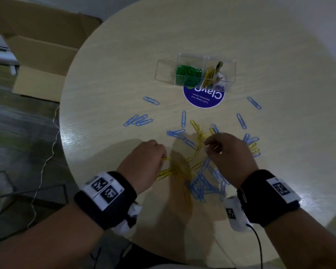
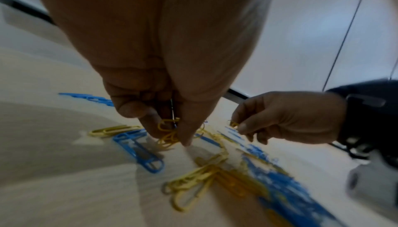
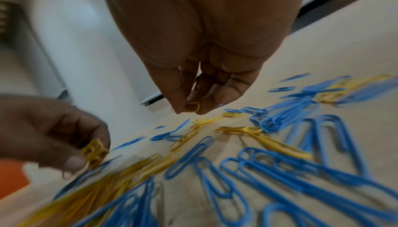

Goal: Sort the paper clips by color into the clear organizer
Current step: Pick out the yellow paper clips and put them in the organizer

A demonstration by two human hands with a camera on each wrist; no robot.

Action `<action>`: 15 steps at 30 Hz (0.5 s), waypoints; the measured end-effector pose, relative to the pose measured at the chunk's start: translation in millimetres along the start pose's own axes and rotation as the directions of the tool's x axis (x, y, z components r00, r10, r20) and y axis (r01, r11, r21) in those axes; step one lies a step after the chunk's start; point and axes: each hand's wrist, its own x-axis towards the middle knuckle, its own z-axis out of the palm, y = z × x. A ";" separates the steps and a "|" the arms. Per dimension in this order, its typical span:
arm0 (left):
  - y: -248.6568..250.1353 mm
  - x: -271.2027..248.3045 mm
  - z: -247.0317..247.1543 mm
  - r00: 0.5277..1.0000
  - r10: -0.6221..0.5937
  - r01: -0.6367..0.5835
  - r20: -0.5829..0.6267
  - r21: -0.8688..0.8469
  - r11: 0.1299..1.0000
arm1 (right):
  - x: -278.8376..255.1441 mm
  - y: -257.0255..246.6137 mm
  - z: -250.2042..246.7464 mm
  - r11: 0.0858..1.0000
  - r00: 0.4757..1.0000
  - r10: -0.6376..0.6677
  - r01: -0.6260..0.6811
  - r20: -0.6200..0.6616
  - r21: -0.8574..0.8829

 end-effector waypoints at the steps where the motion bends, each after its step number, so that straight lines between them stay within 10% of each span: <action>1: 3.3 -9.2 0.6 1.000 0.021 -0.021 -0.010 -0.024 0.999 | -0.6 -3.5 3.8 0.997 0.995 -0.081 0.082 0.055 -0.017; 7: 11.4 -46.2 22.6 0.998 0.051 -0.050 -0.035 0.023 0.998 | -0.5 -14.3 30.7 0.859 0.862 -0.363 0.457 0.355 -0.230; 15: 5.6 -43.5 18.6 0.996 -0.033 0.026 -0.081 -0.087 0.996 | 8.0 -30.2 28.5 0.893 0.883 -0.184 0.334 0.432 -0.303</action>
